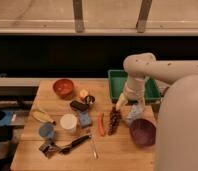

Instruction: Place grapes in purple bowl

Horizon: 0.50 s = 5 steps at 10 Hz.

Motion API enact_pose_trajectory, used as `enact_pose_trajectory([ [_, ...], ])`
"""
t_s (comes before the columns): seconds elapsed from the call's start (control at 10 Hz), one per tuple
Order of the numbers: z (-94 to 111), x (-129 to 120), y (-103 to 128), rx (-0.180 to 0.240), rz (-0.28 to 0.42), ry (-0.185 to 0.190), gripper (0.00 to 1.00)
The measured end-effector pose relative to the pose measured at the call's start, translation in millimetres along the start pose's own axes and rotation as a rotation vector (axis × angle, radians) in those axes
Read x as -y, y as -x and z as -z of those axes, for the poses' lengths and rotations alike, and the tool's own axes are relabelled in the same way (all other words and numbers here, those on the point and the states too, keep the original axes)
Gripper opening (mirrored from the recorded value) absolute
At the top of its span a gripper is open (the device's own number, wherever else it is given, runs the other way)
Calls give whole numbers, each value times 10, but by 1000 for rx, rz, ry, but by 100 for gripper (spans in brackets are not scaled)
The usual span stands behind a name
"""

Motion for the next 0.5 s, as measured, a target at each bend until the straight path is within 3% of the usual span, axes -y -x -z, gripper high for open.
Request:
enact_pose_trajectory([
  [0.3,-548,-214,48,-86,34,39,80],
  [0.5,-787,-412,98,-134,70,59,80],
])
